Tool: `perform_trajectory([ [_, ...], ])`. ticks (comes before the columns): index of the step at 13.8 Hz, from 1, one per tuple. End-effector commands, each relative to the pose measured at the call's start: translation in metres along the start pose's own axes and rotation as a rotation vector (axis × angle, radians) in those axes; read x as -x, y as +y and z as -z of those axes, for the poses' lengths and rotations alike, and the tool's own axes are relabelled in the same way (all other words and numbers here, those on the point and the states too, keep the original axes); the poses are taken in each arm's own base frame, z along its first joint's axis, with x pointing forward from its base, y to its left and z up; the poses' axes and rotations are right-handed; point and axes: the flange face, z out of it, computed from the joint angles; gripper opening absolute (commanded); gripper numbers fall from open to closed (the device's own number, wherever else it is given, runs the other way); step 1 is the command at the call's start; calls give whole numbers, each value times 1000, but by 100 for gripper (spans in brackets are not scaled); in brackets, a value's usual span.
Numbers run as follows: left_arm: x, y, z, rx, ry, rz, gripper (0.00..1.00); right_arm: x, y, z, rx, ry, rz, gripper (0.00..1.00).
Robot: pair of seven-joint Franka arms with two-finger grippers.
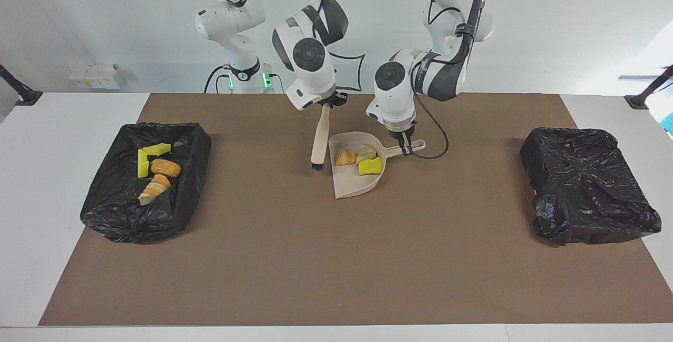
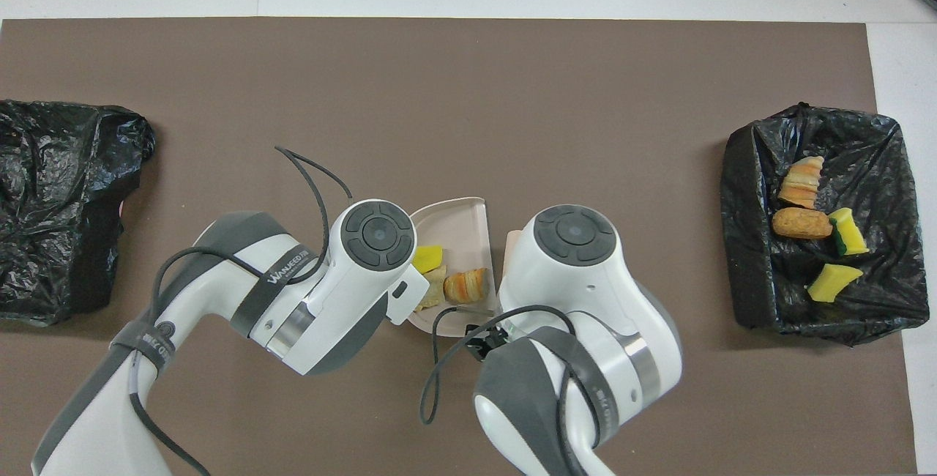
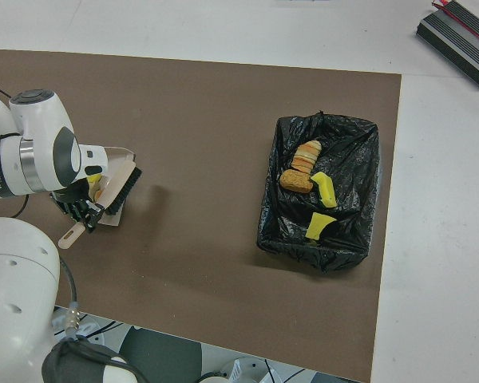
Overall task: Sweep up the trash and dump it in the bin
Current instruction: 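Sweep bread and sponge pieces into the dustpan with the right gripper's brush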
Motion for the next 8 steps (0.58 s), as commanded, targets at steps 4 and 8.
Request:
perform_trajectory([
  [4, 80, -53, 8, -2, 24, 32, 0, 52, 0, 2, 43, 97, 172, 0],
  [8, 156, -91, 19, -20, 61, 32, 0, 82, -66, -53, 59, 158, 269, 0],
])
